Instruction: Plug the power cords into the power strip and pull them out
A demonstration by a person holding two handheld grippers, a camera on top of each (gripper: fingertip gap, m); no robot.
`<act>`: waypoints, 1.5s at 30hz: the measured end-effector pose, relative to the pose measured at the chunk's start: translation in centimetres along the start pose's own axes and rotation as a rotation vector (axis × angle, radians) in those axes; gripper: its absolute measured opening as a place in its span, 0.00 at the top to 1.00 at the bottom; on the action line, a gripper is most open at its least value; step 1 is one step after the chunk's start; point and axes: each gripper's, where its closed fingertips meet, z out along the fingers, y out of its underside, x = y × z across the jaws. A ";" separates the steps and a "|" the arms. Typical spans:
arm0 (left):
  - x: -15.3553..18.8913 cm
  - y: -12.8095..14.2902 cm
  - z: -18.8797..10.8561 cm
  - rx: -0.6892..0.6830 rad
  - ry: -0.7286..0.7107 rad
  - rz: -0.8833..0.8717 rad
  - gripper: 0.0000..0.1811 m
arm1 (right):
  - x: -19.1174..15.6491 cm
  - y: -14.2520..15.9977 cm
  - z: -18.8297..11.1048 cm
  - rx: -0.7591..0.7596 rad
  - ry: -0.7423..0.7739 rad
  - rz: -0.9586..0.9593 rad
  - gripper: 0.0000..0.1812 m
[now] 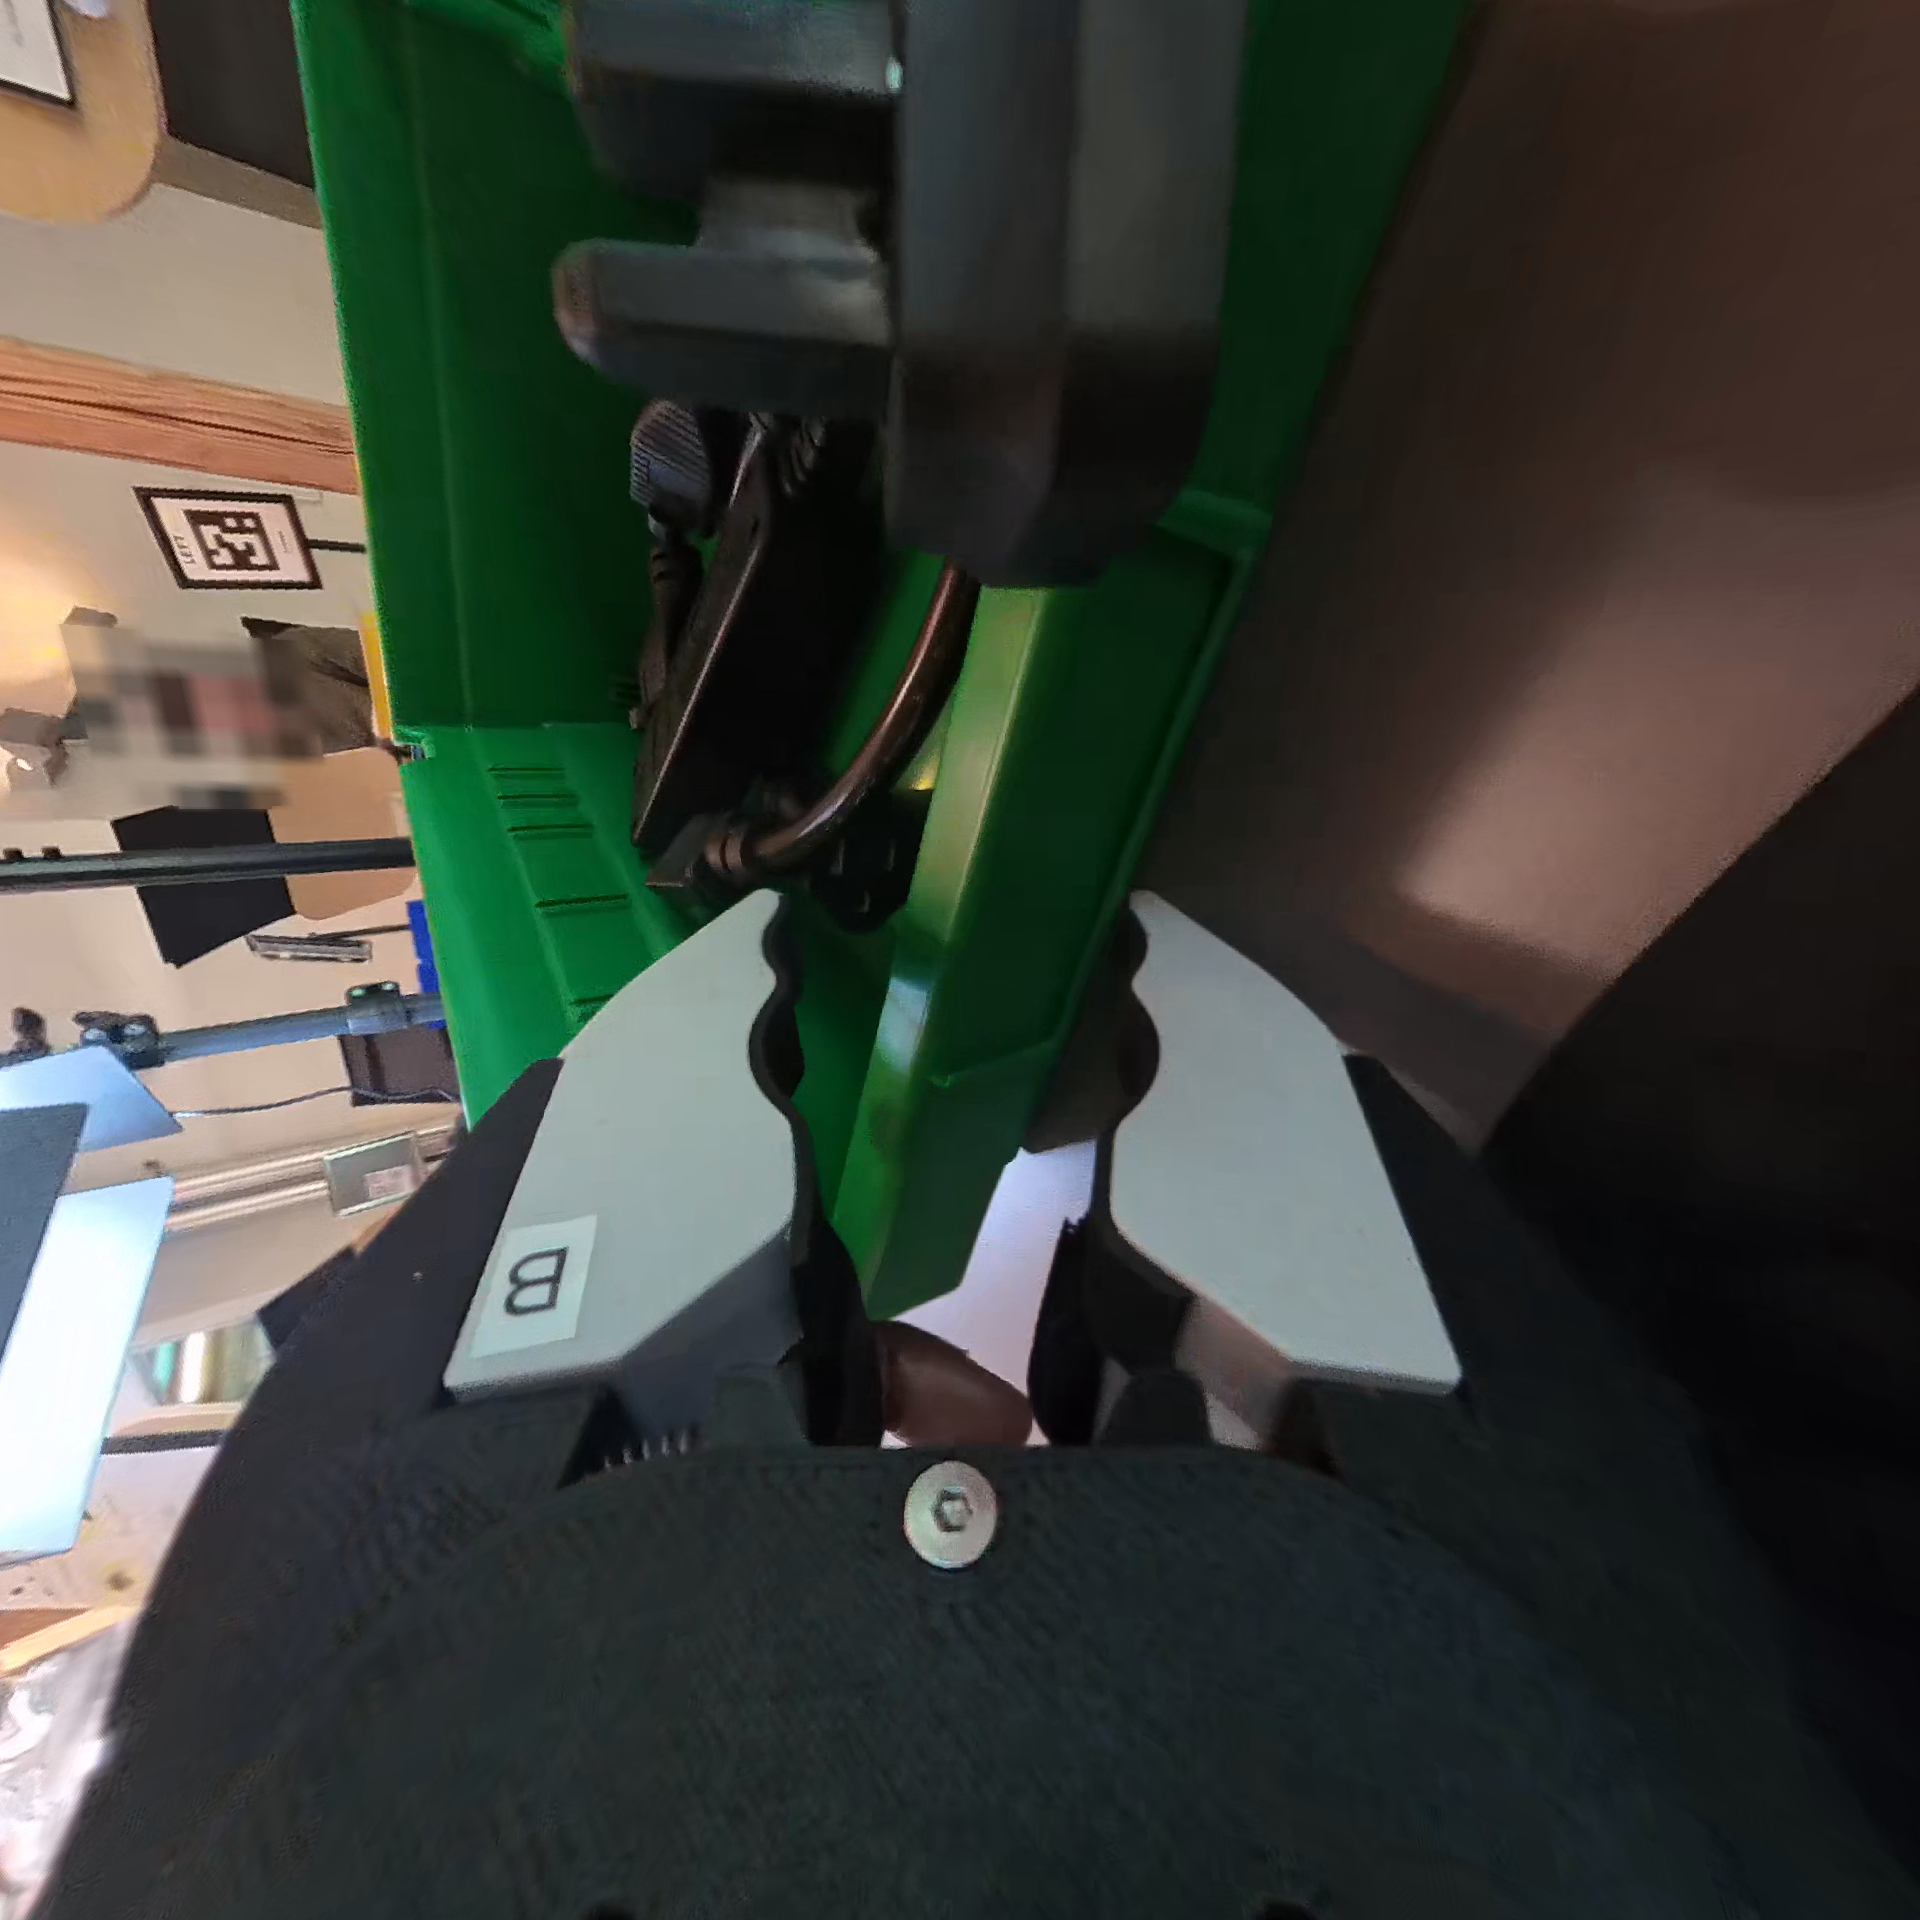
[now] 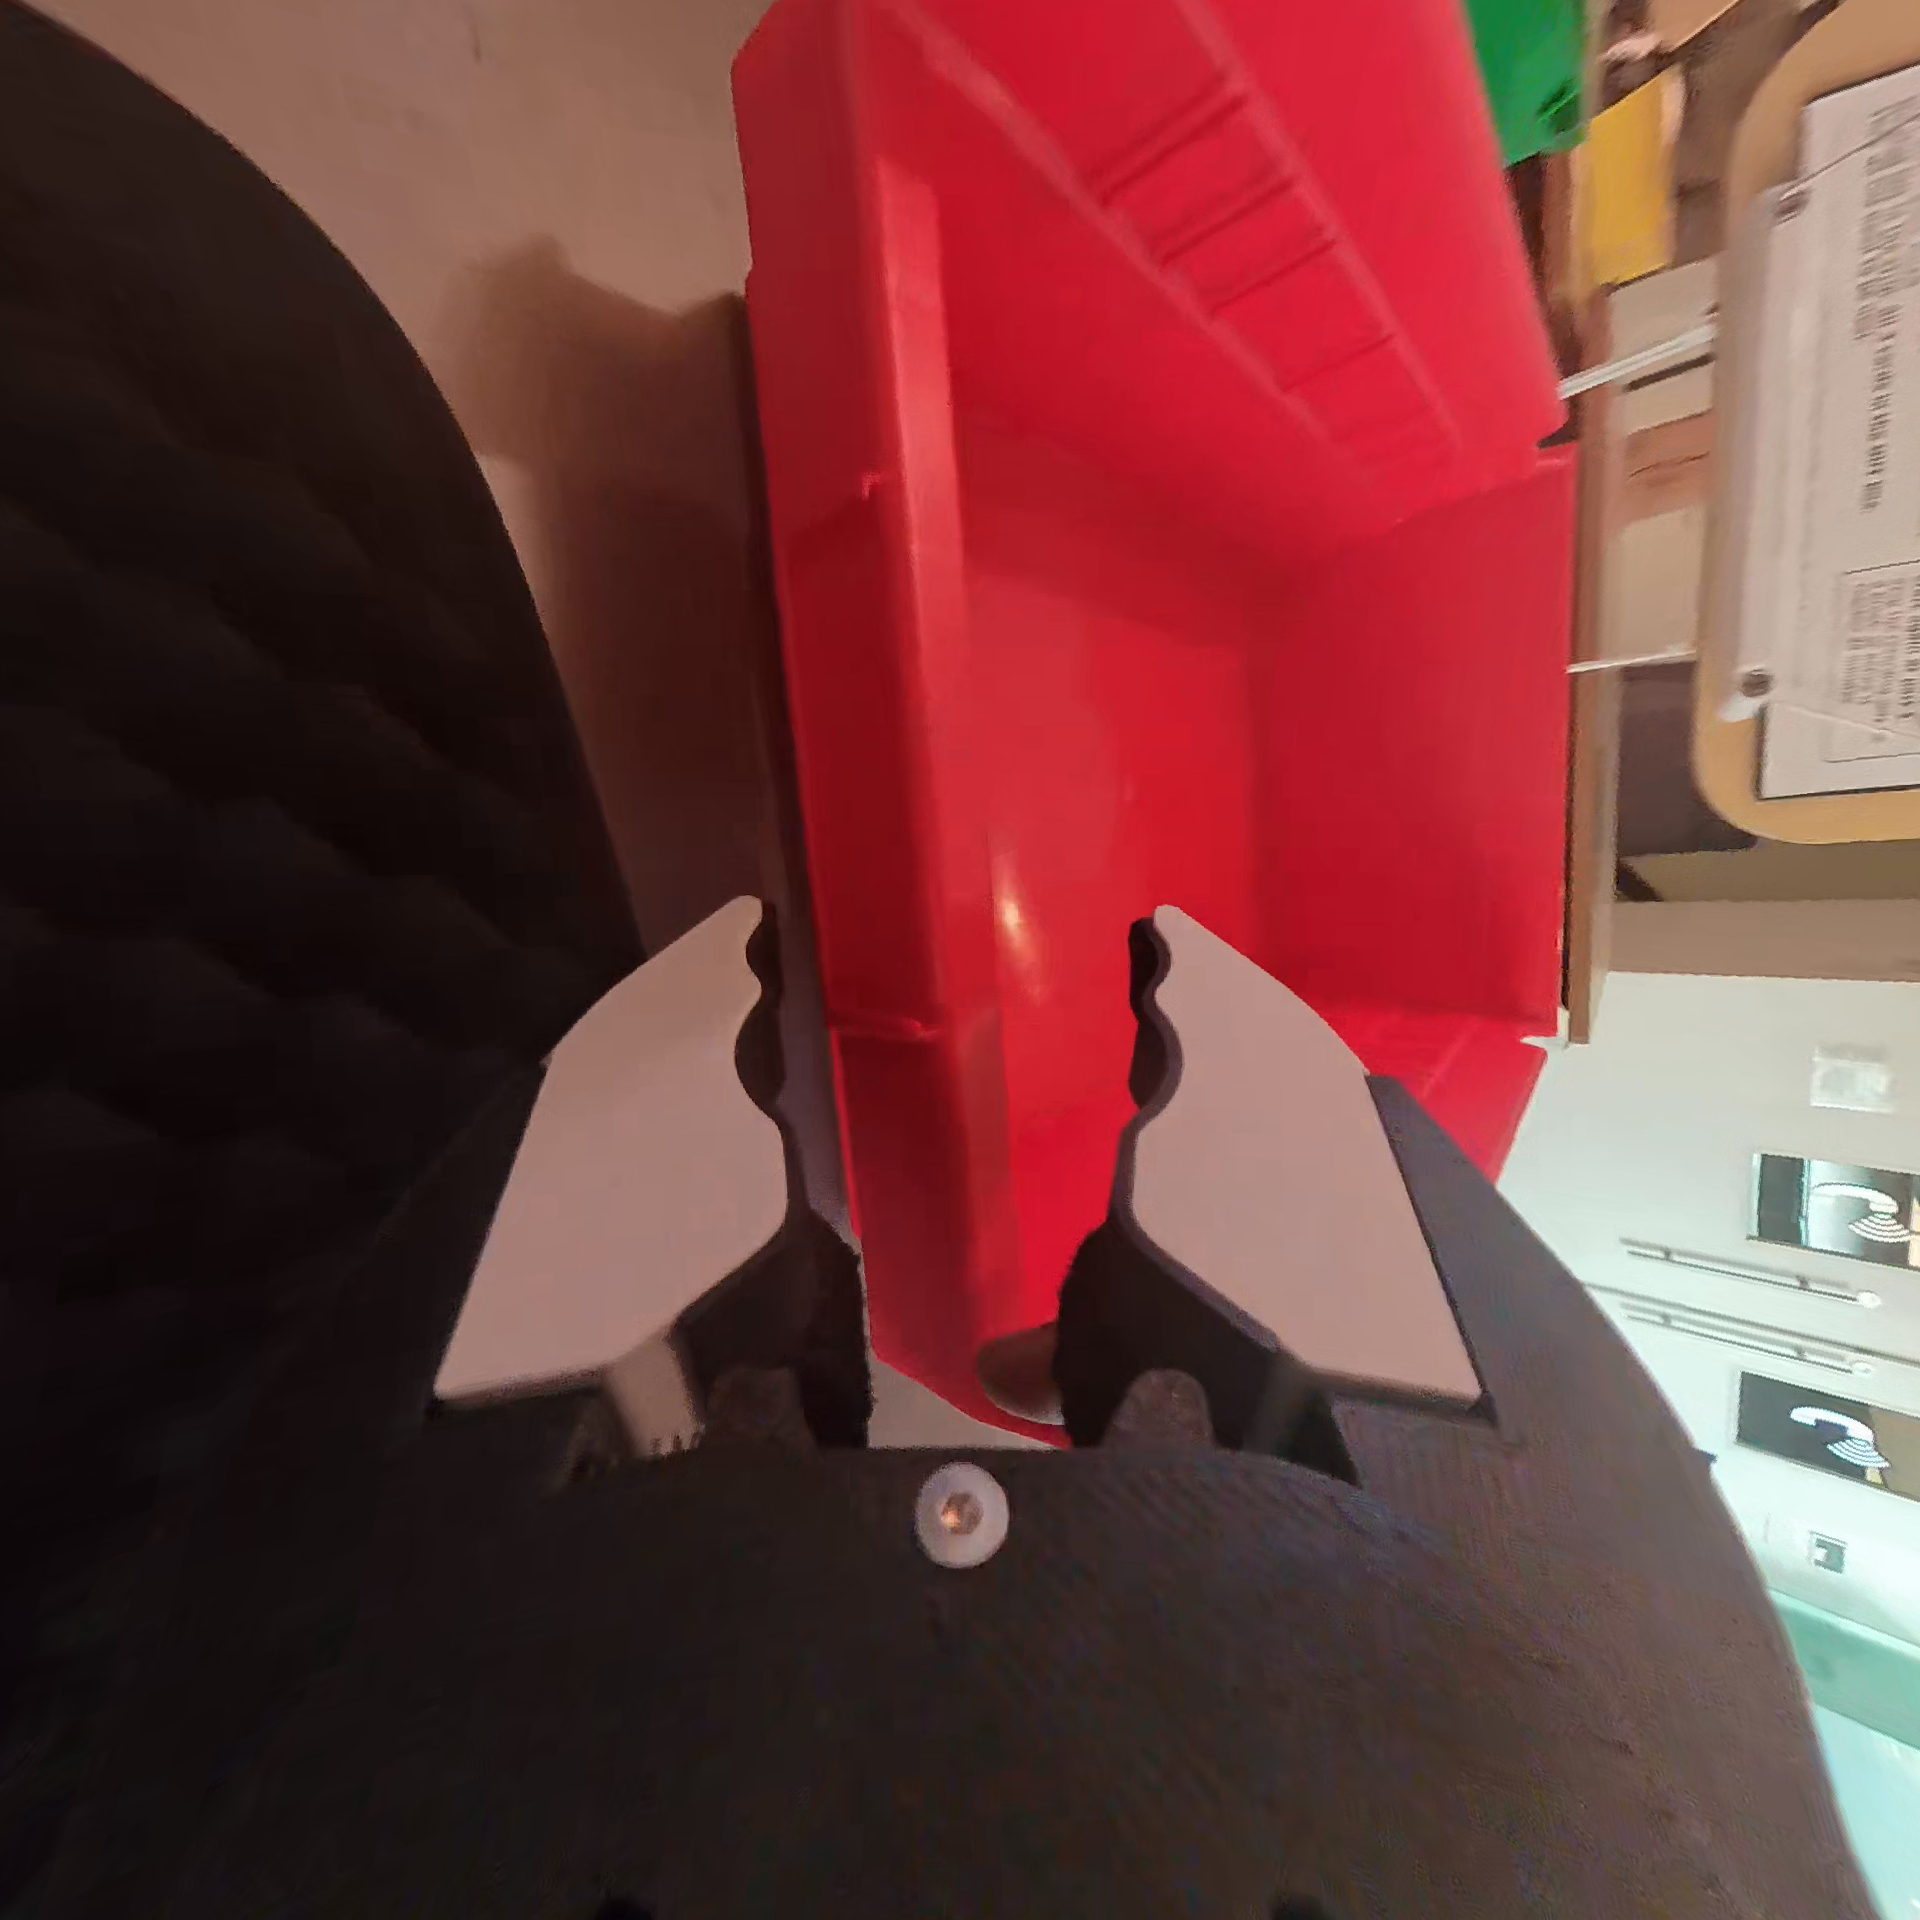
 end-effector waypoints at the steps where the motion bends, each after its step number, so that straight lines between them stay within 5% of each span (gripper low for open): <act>1: 0.1 0.0 0.1 -0.002 0.012 0.022 0.71 | -0.1 0.4 0.1 -0.037 -0.023 -0.014 0.64; 4: 0.9 0.0 0.2 -0.003 0.069 0.024 0.79 | 0.0 1.7 0.7 -0.159 -0.058 -0.080 0.66; 7: 0.9 0.0 0.1 -0.004 0.060 0.006 0.80 | -0.9 2.3 1.2 -0.212 -0.097 -0.134 0.82; 45: 1.8 7.7 -4.0 -0.173 0.045 -0.139 0.79 | -1.1 10.2 -3.9 -0.380 0.015 0.111 0.82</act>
